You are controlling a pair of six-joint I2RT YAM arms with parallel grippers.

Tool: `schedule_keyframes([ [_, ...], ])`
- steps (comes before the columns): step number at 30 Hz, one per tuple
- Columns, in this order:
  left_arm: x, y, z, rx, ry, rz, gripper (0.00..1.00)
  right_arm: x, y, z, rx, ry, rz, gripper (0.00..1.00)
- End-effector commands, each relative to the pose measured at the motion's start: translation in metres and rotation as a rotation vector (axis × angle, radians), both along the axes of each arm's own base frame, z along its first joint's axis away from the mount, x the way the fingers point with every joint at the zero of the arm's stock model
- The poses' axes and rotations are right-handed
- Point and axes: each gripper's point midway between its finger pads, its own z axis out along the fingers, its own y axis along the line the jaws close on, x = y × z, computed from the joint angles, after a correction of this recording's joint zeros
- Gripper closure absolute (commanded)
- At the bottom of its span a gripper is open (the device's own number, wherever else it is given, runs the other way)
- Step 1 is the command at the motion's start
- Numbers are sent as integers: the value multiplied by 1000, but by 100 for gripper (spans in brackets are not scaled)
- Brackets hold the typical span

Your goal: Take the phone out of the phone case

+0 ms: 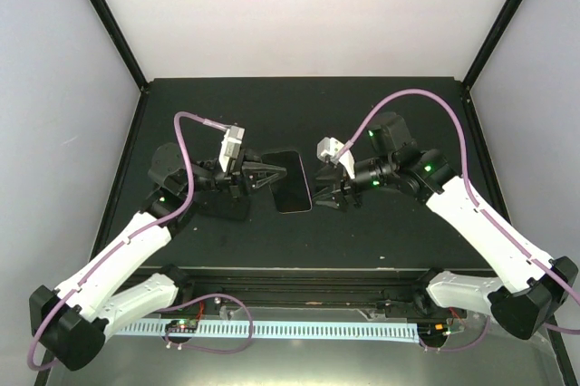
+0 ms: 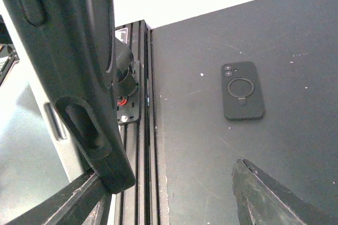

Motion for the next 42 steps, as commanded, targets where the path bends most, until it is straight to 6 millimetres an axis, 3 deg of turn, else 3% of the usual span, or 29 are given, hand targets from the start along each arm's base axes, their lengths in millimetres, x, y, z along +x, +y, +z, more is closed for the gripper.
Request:
schedule_keyframes([
  [1,-5,-6,3,3,11,-37,98,0,17,57,204,-103,60,38],
  [8,9,-11,-5,25,66,-4,98,20,24,88,257,-91,-31,30],
  [13,12,-14,-10,20,102,-20,98,39,37,88,266,-36,-95,30],
  [16,16,-16,-15,16,132,-23,99,40,44,90,285,-26,-82,32],
  [19,28,-19,-23,23,175,12,98,27,48,92,307,-2,-21,40],
  [22,53,-19,-40,49,269,128,98,9,41,91,317,12,39,52],
  [28,90,-2,-60,8,365,366,98,-24,27,74,314,93,137,78],
  [31,100,4,-60,-33,387,424,99,-26,23,64,303,128,123,92],
  [34,112,8,-66,-48,408,486,96,-20,18,55,284,155,79,99],
  [36,121,10,-70,-40,413,530,86,-14,15,46,259,180,34,99],
  [38,128,12,-72,-26,408,573,64,-11,11,35,234,211,3,99],
  [40,135,16,-70,3,395,620,33,-6,8,21,203,240,-53,99],
  [42,143,25,-71,49,408,704,20,-1,2,7,181,261,-102,99],
])
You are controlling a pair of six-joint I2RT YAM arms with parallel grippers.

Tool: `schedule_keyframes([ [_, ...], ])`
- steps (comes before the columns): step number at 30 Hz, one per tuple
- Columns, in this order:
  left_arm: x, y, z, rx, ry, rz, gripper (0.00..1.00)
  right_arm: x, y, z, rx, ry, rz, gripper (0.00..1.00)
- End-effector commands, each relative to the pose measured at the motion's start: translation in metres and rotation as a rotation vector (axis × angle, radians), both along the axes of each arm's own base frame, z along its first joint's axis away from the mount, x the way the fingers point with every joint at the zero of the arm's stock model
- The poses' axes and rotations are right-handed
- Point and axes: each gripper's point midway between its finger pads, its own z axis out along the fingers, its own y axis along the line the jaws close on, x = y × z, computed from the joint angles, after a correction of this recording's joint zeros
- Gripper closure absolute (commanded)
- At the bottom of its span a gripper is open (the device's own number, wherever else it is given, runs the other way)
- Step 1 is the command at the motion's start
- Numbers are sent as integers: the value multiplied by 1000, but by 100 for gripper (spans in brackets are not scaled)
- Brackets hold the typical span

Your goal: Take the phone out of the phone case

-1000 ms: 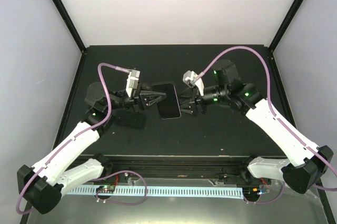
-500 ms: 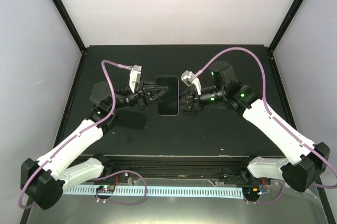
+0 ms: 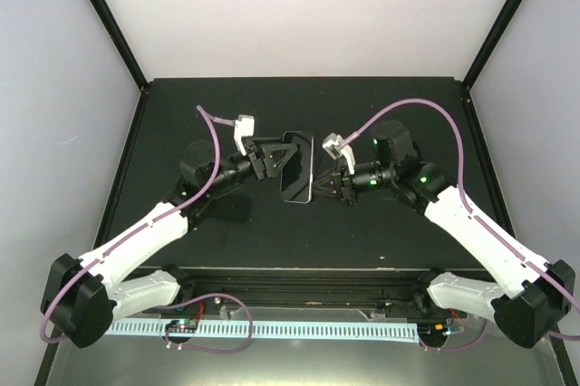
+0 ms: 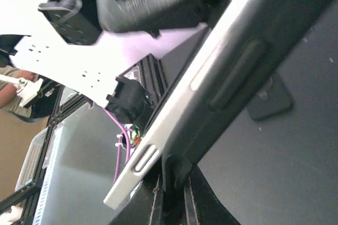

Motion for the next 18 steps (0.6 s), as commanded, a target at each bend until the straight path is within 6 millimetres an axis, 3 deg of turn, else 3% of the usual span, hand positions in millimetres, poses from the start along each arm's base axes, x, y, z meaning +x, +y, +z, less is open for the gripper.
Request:
schedule_keyframes([
  [1,42,32,-12,145,66,291,18,-8,-10,5,44,-30,-5,99],
  [5,43,51,-9,238,36,396,12,14,-29,-23,-4,84,-122,99],
  [8,40,52,-19,329,22,402,12,29,-47,-46,-55,165,-218,99],
  [13,18,23,-59,495,-1,303,19,59,-87,-87,-232,249,-448,99],
  [18,-9,-16,-98,655,-59,189,23,66,-119,-116,-327,362,-568,99],
])
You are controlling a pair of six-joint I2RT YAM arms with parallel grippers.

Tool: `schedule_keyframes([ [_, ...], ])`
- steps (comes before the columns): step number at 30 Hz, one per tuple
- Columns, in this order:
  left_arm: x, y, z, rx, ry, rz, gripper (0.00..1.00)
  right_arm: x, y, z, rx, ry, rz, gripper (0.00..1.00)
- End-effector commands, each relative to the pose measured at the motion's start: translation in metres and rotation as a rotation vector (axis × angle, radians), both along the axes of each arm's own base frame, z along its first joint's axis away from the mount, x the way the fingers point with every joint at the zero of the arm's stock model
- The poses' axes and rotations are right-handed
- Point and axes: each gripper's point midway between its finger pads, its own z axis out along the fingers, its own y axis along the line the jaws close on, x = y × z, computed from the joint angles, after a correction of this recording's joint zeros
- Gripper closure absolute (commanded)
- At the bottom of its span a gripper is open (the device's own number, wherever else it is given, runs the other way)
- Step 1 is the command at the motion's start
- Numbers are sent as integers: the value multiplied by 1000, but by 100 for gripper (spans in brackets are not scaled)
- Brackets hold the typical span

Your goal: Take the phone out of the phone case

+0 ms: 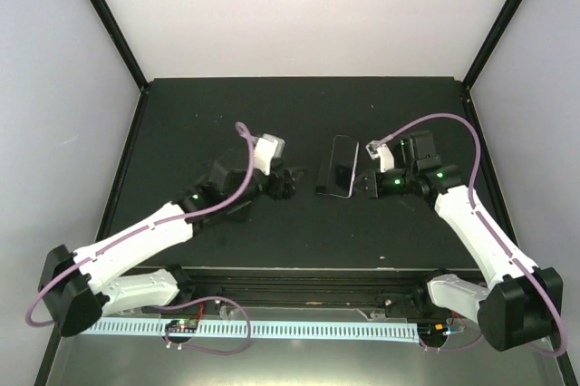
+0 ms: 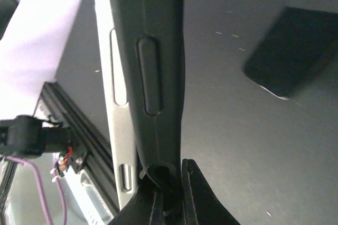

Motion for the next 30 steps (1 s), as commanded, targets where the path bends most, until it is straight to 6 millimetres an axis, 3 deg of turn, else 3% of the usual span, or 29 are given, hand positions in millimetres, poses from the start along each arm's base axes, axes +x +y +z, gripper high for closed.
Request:
schedule_keyframes([
  [1,-17,-22,-39,199,-22,-68,23,6,-30,-21,-112,73,-113,99],
  [7,-38,-78,-62,251,-49,-202,24,9,-66,-51,-299,153,-254,99],
  [15,-44,-149,-81,338,-141,-278,23,21,-84,-79,-347,281,-355,99],
  [22,-19,-181,-107,393,-212,-217,18,32,-94,-95,-371,361,-401,99],
  [30,-8,-204,-121,407,-270,-231,20,37,-106,-109,-435,408,-453,99],
])
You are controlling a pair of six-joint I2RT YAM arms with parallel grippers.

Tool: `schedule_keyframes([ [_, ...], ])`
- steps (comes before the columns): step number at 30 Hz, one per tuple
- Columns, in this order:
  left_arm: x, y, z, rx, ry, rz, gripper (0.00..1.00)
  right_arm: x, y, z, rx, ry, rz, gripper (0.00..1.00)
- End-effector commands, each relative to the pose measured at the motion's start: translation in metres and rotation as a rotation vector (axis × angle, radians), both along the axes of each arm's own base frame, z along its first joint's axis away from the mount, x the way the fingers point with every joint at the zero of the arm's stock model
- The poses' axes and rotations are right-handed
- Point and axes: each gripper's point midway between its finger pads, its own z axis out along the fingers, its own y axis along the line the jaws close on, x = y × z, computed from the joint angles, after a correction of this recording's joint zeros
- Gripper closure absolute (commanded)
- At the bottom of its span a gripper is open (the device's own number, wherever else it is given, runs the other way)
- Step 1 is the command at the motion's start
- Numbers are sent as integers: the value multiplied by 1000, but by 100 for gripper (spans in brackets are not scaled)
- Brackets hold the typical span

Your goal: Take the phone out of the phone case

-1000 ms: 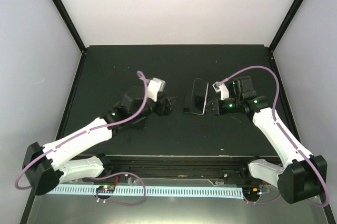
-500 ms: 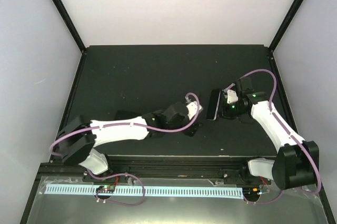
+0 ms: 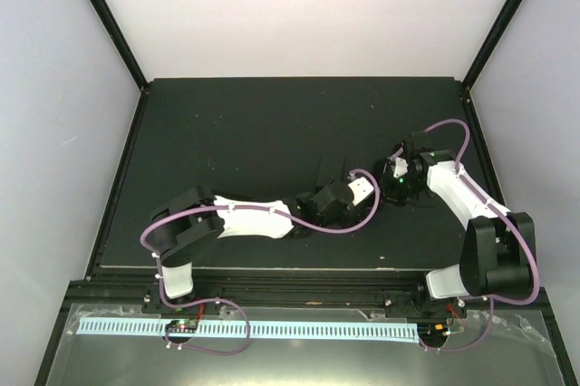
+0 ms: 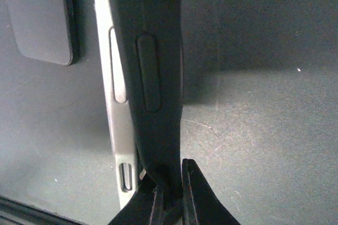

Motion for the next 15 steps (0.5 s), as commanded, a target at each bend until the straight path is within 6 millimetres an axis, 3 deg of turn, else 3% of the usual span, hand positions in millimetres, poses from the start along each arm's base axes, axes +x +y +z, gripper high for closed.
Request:
schedule_keyframes([
  [1,13,-23,27,-58,-101,-12,20,16,-6,6,-30,-30,-44,99],
  [15,24,-40,-2,20,-126,-29,25,20,0,-8,-3,27,-50,99],
])
